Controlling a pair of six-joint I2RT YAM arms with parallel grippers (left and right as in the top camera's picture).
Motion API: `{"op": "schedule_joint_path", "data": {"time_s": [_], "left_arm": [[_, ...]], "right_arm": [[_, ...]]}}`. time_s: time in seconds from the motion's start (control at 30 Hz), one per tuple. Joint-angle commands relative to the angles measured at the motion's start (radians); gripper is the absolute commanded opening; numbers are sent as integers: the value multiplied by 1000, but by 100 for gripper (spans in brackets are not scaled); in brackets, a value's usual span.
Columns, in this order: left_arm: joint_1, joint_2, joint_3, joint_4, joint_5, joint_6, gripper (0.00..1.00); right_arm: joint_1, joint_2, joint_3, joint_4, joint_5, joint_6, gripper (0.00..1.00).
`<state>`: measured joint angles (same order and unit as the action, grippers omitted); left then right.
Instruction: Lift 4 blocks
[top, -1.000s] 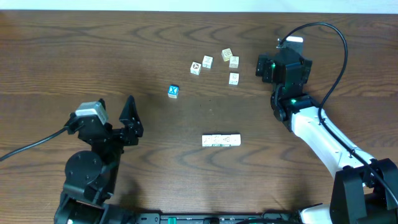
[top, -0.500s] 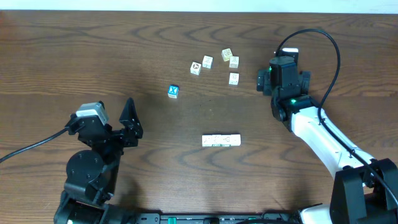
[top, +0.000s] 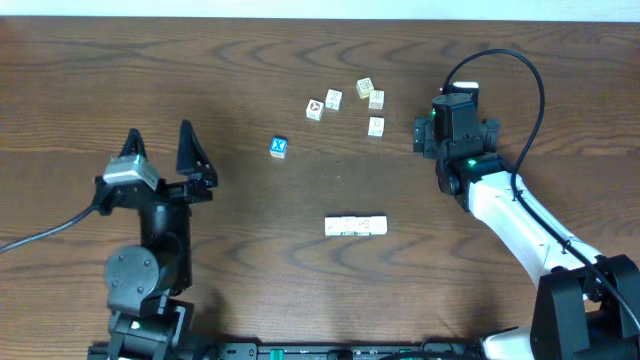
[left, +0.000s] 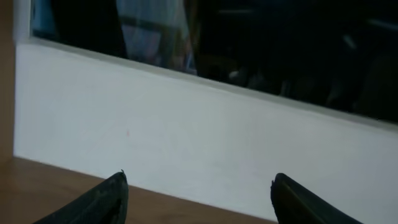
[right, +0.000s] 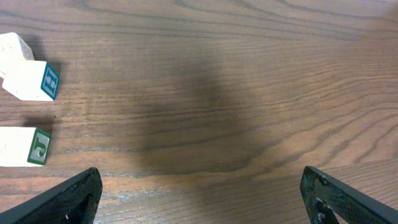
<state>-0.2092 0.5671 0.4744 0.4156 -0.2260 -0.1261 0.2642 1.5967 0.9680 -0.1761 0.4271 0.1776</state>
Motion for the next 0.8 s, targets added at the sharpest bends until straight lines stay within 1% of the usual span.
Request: {"op": "schedule_joint_path", "data": {"time_s": [0.0, 0.1, 0.23, 0.4, 0.53, 0.57, 0.7, 0.77], "left_arm": [[98, -116, -114, -15, 200, 81, 74], [145, -256, -207, -88, 214, 81, 74], [174, -377, -319, -104, 216, 81, 74], [180, -445, -424, -104, 219, 73, 74], [201, -475, -463, -111, 218, 73, 74], [210, -488, -471, -126, 219, 71, 74], [251, -559, -471, -282, 218, 59, 74], [266, -565, -471, -334, 214, 40, 74]], "right_arm": [[-2, 0, 13, -1, 16, -3, 99], [-2, 0, 13, 0, 16, -3, 99], [-2, 0, 13, -1, 16, -3, 99], [-2, 0, 13, 0, 16, -3, 99], [-2, 0, 13, -1, 16, -3, 99], [-2, 0, 13, -1, 16, -3, 99], [-2, 0, 13, 0, 16, -3, 99], [-2, 0, 13, -1, 16, -3, 99]]}}
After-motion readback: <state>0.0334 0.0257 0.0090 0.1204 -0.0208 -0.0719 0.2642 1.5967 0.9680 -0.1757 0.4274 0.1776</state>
